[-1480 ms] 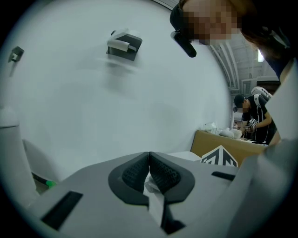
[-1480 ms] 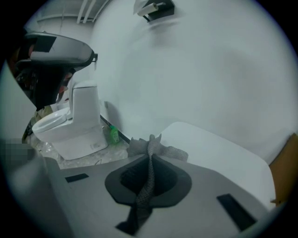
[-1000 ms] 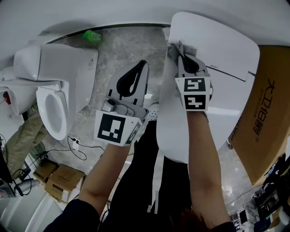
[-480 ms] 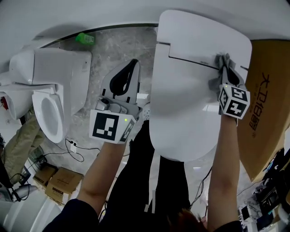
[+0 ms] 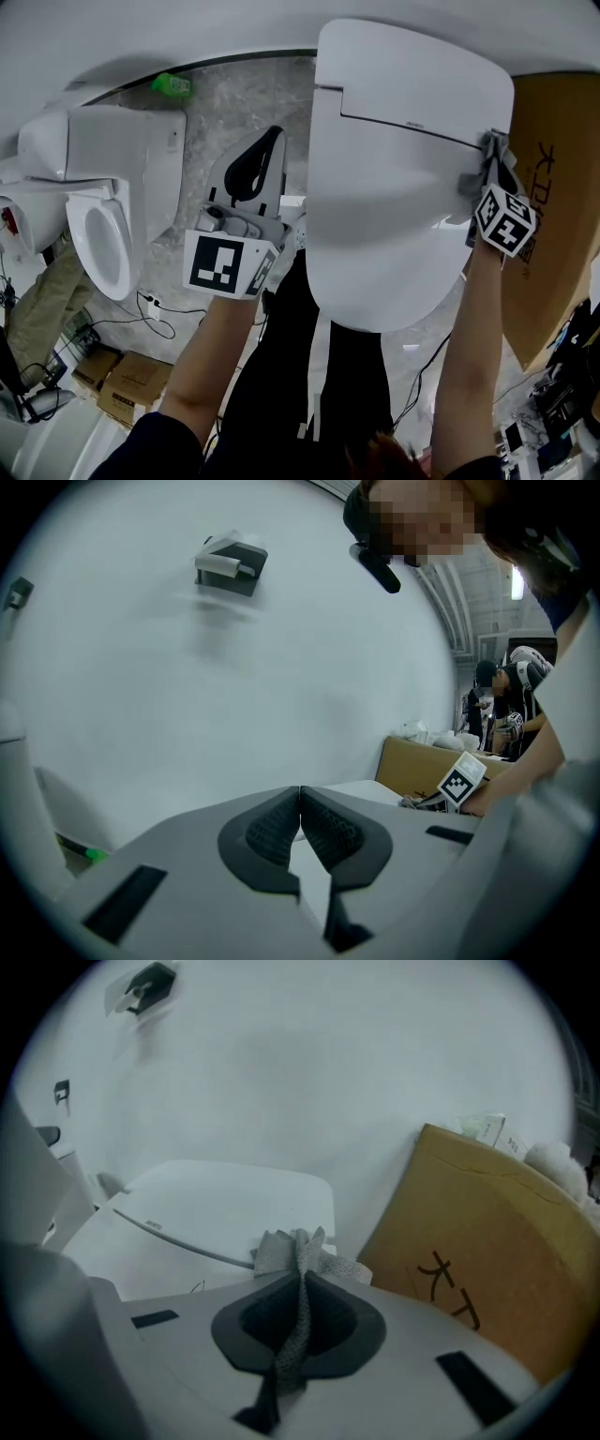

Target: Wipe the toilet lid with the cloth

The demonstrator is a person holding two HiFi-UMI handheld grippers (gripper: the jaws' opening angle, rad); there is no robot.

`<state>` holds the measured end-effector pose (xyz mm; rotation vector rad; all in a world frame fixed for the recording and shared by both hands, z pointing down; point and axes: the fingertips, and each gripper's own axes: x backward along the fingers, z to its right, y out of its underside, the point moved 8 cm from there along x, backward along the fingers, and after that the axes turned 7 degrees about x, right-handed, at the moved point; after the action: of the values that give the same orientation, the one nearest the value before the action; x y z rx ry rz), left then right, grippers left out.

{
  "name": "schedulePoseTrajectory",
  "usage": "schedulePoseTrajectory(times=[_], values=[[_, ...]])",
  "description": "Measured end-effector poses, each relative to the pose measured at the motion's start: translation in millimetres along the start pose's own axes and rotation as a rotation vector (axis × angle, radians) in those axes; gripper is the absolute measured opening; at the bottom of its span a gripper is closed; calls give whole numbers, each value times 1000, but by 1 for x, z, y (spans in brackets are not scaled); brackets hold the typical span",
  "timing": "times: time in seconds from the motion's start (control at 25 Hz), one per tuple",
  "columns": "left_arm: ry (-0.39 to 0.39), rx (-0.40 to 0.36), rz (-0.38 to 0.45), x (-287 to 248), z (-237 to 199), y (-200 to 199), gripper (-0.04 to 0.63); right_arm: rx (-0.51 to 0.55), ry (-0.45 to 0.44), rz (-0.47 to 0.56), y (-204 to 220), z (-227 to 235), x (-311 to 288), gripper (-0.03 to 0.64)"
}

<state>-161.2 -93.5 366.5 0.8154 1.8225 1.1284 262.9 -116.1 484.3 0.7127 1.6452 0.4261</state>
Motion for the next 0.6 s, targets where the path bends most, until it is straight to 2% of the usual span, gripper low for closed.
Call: schedulePoseTrajectory(times=[0.2, 0.4, 0.6], values=[[-13, 4, 2, 4, -6, 0, 20, 104, -79, 35, -13, -56, 6, 25], [-24, 2, 4, 8, -15, -2, 20, 239, -195, 79, -40, -136, 8, 25], [-43, 10, 8, 13, -25, -1, 20, 304, -335, 133, -66, -207, 9, 25]])
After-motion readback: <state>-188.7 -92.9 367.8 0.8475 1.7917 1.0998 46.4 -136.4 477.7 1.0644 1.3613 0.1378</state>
